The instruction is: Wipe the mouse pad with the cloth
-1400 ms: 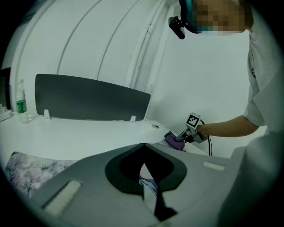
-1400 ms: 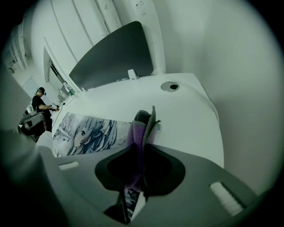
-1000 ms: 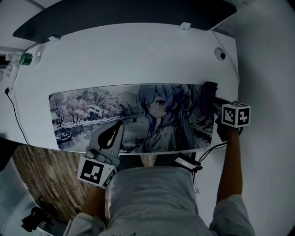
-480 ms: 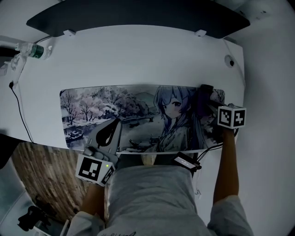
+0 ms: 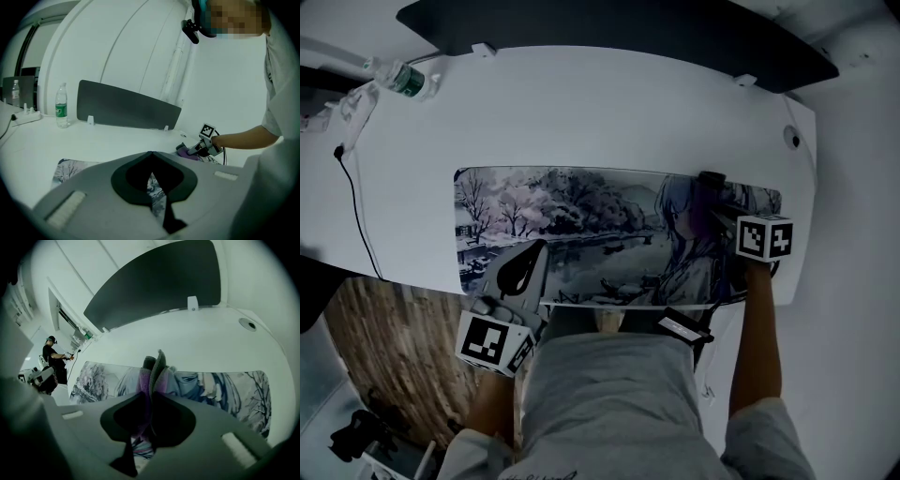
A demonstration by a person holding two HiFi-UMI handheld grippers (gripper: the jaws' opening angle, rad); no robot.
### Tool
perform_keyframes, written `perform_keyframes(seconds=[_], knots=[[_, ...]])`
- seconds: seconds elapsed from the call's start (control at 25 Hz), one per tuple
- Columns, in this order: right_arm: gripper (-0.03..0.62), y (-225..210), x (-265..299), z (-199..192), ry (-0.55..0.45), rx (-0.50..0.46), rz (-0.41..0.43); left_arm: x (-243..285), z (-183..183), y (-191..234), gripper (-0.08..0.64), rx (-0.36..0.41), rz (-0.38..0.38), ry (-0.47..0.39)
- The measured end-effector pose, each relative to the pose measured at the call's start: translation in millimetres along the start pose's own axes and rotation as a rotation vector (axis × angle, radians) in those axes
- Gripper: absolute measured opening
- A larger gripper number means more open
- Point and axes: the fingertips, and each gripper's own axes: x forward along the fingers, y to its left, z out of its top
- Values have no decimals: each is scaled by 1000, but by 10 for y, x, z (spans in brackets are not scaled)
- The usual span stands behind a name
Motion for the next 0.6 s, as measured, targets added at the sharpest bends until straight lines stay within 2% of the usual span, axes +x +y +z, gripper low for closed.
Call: perform_keyframes(seconds=[0.6], knots=[[67,1425,674,204,-30,-17,71,-884,-112,1038,19,-17,71,-19]])
